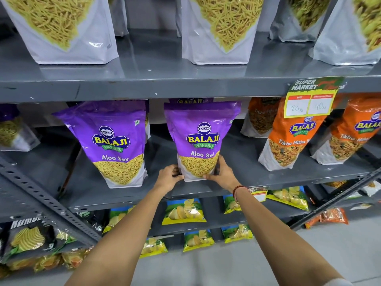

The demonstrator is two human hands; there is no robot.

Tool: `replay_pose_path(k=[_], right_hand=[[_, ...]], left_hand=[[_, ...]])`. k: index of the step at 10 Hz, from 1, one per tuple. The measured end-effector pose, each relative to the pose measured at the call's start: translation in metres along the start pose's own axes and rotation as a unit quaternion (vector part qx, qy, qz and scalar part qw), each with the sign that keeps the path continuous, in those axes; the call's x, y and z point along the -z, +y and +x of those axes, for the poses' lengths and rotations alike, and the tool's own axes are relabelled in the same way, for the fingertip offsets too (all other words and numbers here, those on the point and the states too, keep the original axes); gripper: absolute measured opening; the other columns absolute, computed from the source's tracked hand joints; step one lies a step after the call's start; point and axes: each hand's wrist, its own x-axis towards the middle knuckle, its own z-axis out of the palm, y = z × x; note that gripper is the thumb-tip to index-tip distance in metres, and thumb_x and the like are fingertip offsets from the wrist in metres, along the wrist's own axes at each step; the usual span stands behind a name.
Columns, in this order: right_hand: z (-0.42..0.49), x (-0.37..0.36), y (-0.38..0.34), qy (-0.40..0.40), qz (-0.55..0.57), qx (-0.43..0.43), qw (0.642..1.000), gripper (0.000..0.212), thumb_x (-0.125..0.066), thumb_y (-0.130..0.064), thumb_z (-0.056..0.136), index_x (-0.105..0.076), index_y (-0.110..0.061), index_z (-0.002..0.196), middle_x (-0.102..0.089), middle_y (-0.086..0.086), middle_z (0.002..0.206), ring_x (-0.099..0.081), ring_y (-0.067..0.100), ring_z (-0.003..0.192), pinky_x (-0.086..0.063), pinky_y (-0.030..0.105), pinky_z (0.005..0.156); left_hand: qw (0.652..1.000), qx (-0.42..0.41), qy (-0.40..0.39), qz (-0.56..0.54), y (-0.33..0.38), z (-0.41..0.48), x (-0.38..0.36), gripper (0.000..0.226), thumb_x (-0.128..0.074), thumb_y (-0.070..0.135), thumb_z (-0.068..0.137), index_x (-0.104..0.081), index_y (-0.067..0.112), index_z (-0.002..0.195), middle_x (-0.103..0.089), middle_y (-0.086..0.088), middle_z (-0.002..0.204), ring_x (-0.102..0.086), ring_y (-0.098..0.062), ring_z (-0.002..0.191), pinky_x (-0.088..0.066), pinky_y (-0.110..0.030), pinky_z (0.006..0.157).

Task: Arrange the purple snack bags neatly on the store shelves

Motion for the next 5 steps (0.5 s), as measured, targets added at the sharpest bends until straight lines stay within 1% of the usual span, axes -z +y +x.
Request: replay_pose_path(k=[1, 2, 3, 4, 5], right_hand=[[-0.004, -0.001, -0.003, 0.002, -0.012, -0.011, 1.000, 0.091, -0.081, -0.017, 0.071, -0.026, -0.015, 0.143, -0.050, 0.010, 0.140, -0.046, 0.028, 0.130, -0.040, 0.044, 0.108], [-0.012, -0.005, -0.004, 0.036, -0.035, -0.017, 0.999, 0.085, -0.082, -0.019, 0.071, -0.033, -0.010, 0.139, -0.055, 0.013, 0.134, -0.051, 0.031, 0.124, -0.046, 0.043, 0.101], [-0.033, -0.006, -0.013, 0.090, -0.082, -0.023, 0.992, 0.070, -0.081, -0.023, 0.071, -0.047, -0.002, 0.129, -0.062, 0.020, 0.117, -0.059, 0.034, 0.110, -0.049, 0.045, 0.094], [-0.067, 0.002, -0.034, 0.131, -0.058, 0.011, 0.990, 0.040, -0.078, -0.020, 0.076, -0.063, -0.003, 0.109, -0.068, 0.015, 0.103, -0.064, 0.024, 0.094, -0.053, 0.040, 0.090], [-0.115, 0.016, -0.059, 0.165, 0.014, 0.077, 0.983, 0.016, -0.076, -0.017, 0.077, -0.068, -0.011, 0.090, -0.072, 0.005, 0.087, -0.067, 0.013, 0.077, -0.056, 0.035, 0.081]], left_hand=[[1.000, 0.004, -0.017, 0.016, 0.005, -0.004, 0.002, 0.038, -0.070, 0.009, 0.078, -0.058, 0.000, 0.113, -0.068, -0.018, 0.115, -0.065, -0.026, 0.106, -0.046, -0.028, 0.092], [0.999, -0.003, -0.022, 0.035, 0.006, -0.010, 0.005, 0.043, -0.071, 0.015, 0.078, -0.057, 0.003, 0.116, -0.067, -0.015, 0.118, -0.064, -0.026, 0.109, -0.048, -0.034, 0.097], [0.998, -0.004, -0.028, 0.048, 0.015, -0.027, 0.013, 0.050, -0.070, 0.013, 0.078, -0.052, 0.001, 0.123, -0.062, -0.016, 0.126, -0.058, -0.030, 0.116, -0.043, -0.035, 0.100], [0.998, -0.037, -0.015, 0.053, 0.024, -0.044, 0.027, 0.058, -0.069, 0.015, 0.079, -0.046, 0.004, 0.131, -0.055, -0.018, 0.133, -0.054, -0.029, 0.122, -0.040, -0.033, 0.101], [0.995, -0.090, 0.020, 0.048, 0.037, -0.066, 0.046, 0.056, -0.070, 0.016, 0.079, -0.049, 0.010, 0.130, -0.057, -0.015, 0.132, -0.054, -0.024, 0.121, -0.040, -0.025, 0.095]])
